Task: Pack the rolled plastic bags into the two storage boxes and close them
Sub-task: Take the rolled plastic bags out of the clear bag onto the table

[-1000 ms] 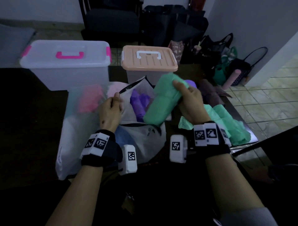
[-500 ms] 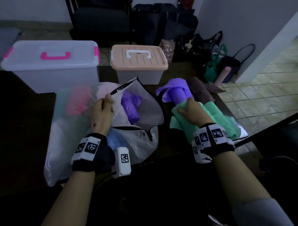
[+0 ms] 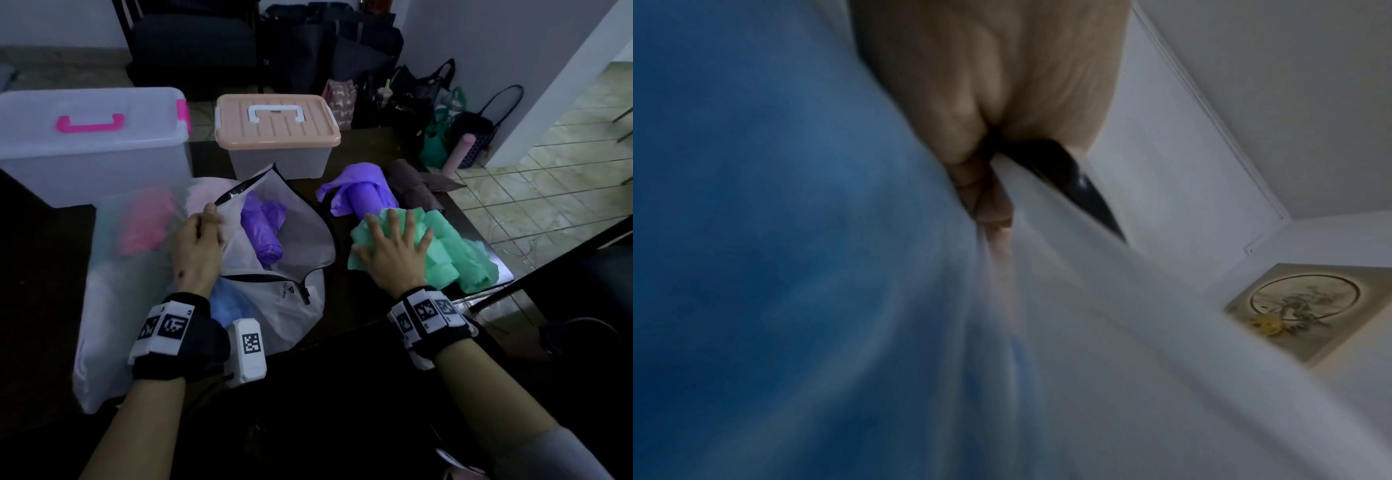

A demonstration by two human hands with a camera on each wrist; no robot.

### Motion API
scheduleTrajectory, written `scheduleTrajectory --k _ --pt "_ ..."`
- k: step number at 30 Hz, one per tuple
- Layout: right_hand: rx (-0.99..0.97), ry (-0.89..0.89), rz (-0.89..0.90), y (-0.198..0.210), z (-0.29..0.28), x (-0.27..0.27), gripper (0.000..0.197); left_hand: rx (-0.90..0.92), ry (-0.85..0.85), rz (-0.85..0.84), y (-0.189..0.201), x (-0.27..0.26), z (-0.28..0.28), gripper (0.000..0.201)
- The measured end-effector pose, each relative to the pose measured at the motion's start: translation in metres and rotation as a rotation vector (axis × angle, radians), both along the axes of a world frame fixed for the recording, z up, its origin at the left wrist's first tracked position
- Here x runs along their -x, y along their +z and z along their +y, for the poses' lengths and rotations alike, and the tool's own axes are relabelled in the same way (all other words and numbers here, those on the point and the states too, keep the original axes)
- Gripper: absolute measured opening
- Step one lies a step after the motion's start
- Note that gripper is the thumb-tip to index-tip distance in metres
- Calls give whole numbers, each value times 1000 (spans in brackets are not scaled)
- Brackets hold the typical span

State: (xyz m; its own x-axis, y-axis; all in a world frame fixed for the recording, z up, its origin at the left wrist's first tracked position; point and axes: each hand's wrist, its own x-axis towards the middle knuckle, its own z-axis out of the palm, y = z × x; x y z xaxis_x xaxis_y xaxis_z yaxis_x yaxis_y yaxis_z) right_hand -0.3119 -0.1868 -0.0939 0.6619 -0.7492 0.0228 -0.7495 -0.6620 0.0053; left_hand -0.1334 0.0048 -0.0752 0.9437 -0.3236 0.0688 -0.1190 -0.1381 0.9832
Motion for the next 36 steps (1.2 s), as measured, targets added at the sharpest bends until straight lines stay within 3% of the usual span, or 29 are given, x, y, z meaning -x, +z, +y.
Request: scheduleTrajectory --k 3,13,15,17,19,21,23,31,36 --pt "-54 -47 61 -6 -5 9 61 -7 9 -6 1 1 0 33" --pt "-237 -143 20 9 -17 13 62 4 16 33 3 3 1 33" --pt "-152 -74 -163 21 -7 -3 62 3 12 44 3 3 1 33" --pt "-136 83 -472 34 9 -27 47 -2 11 49 4 3 1 33" --pt "-373 227 -572 42 27 -58 35 9 15 62 5 5 1 33" --pt "-714 211 -465 46 47 -86 34 17 22 70 6 5 1 34" --pt "-922 162 -401 46 62 -108 37 13 25 66 5 4 0 35" --pt "-836 146 -210 34 77 -139 47 -18 58 36 3 1 1 36" --pt "-925 102 -237 32 66 -136 41 -29 53 39 2 0 1 36"
